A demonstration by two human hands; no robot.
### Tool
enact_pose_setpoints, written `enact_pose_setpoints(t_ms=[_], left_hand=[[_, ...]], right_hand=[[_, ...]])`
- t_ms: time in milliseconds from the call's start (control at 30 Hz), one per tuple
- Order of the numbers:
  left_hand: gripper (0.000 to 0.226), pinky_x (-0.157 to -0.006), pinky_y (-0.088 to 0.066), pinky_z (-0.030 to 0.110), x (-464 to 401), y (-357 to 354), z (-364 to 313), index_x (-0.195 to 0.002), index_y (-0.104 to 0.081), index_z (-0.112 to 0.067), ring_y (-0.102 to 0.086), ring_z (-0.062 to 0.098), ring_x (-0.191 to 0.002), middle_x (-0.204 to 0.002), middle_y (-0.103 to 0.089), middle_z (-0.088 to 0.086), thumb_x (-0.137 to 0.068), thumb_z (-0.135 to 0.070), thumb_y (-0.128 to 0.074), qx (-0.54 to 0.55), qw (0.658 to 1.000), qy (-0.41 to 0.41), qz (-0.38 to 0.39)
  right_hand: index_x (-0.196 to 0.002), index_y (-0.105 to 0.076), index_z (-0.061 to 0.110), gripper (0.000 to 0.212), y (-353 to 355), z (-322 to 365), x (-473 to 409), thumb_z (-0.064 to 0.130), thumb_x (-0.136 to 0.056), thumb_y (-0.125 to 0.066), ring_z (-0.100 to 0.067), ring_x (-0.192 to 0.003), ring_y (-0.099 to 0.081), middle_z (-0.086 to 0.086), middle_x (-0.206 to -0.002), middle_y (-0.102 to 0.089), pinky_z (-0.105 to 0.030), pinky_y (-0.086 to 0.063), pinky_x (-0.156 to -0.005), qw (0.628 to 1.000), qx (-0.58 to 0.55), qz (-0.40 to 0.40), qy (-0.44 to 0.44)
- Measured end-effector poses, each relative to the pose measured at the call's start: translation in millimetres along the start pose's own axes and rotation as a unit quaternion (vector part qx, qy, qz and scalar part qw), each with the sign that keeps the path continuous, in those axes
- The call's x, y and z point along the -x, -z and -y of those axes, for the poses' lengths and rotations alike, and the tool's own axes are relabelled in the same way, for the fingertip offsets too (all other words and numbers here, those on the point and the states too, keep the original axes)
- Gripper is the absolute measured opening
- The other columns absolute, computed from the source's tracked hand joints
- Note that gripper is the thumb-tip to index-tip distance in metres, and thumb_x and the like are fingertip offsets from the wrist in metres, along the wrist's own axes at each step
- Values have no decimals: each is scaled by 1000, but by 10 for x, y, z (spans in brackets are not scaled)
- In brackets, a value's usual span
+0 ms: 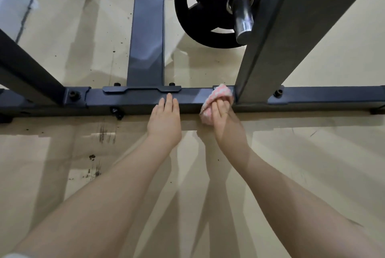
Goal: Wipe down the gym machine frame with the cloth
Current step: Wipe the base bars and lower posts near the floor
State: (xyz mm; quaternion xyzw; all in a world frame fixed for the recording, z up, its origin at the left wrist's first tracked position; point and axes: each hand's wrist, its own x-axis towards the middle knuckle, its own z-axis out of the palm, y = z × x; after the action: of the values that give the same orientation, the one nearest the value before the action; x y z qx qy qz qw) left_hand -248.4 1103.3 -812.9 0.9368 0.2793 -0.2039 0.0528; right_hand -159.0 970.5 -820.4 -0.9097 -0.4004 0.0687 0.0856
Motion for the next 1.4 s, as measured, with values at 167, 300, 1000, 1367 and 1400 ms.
enact_pose_setpoints(t_ms=[167, 300, 1000, 1367, 1400], left_hand=[[69, -117, -10, 36, 22, 168, -59, -150, -2, -7, -2, 27, -146, -158, 5, 11, -92, -11, -39, 32, 998, 21, 41], [63, -110, -25, 35, 40, 425, -292, -148, -20, -9, -18, 24, -142, -156, -17, 9, -90, -11, -45, 185, 981, 32, 41], [40, -89, -44, 20, 82, 914, -1395, -130, -53, -19, -59, 6, -107, -118, -65, -9, -91, -27, -59, 692, 705, 70, -138], [34, -66, -42, -1, 304, 1209, -1591, -125, -50, -30, -58, -16, -97, -104, -65, -28, -93, -20, -57, 722, 657, 83, -203], [36, -68, -42, -1, 340, 1270, -1620, -127, -51, -30, -57, -14, -99, -106, -65, -27, -93, -22, -58, 726, 644, 87, -225]], right_hand=[[-142, -35, 4, 49, 264, -305, 64, 13, -96, -47, -22, -138, -35, -14, -149, -37, -22, -23, -109, 992, -76, 100, 19], [-123, -57, 17, 35, 504, -761, 226, 10, -89, -56, -26, -106, -61, -6, -116, -64, -35, -50, -90, 951, -213, 167, -149], [-134, -40, 13, 41, 1076, -1247, -262, 5, -94, -46, -6, -88, -51, 1, -104, -55, -22, -43, -75, 893, -449, -14, 41], [-138, -33, 19, 41, 1375, -1128, -194, 10, -99, -43, -6, -118, -48, -5, -131, -49, -23, -42, -102, 867, -485, -4, 111], [-135, -35, 22, 39, 1512, -1050, -189, 15, -98, -44, -2, -116, -48, -5, -130, -49, -16, -42, -97, 856, -498, -34, 137]])
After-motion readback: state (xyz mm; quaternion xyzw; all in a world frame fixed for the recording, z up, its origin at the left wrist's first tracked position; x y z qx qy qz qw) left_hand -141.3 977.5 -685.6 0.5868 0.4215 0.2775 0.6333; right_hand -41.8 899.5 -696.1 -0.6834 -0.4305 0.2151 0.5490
